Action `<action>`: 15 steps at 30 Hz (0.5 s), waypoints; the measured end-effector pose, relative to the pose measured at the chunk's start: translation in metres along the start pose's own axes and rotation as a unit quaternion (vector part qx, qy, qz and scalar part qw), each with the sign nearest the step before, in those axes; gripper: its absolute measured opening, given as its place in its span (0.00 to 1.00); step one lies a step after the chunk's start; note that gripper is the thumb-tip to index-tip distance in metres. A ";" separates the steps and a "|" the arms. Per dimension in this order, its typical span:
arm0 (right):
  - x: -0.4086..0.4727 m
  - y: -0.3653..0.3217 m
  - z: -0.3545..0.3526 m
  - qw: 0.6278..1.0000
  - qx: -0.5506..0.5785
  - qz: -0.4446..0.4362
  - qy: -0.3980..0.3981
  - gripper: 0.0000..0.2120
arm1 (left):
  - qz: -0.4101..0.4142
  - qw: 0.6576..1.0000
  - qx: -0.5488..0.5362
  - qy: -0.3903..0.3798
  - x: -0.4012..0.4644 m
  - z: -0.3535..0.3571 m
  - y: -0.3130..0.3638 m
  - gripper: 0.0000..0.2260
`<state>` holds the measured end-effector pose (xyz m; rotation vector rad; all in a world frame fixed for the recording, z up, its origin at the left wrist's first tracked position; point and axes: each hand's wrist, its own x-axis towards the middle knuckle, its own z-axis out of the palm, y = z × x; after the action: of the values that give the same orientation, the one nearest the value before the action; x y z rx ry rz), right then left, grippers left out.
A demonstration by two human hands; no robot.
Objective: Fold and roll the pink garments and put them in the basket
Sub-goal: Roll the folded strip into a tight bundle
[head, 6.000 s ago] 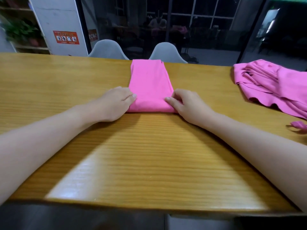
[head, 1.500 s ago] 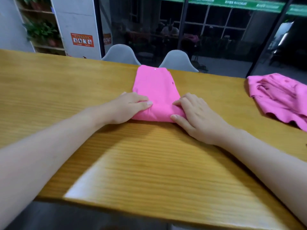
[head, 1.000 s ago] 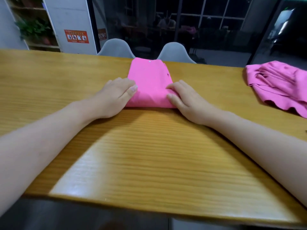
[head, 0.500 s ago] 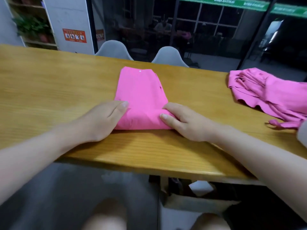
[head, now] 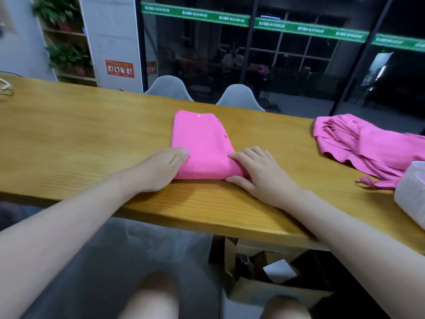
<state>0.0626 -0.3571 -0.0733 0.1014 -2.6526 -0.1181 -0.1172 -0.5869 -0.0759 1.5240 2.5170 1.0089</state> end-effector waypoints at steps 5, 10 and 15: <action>0.023 0.012 0.002 0.988 0.140 0.030 -0.064 0.25 | 0.043 0.989 0.114 0.080 0.004 0.003 -0.008 0.24; 0.048 0.019 -0.004 0.953 0.251 0.076 -0.150 0.17 | 0.085 0.963 0.225 0.123 0.001 0.010 -0.003 0.18; 0.043 0.025 0.020 0.995 0.092 0.042 -0.008 0.24 | 0.015 0.991 0.123 0.051 0.024 -0.003 -0.010 0.25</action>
<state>0.0142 -0.3347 -0.0681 0.0482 -2.6746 0.1547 -0.1388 -0.5723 -0.0724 1.6124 2.7862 0.8255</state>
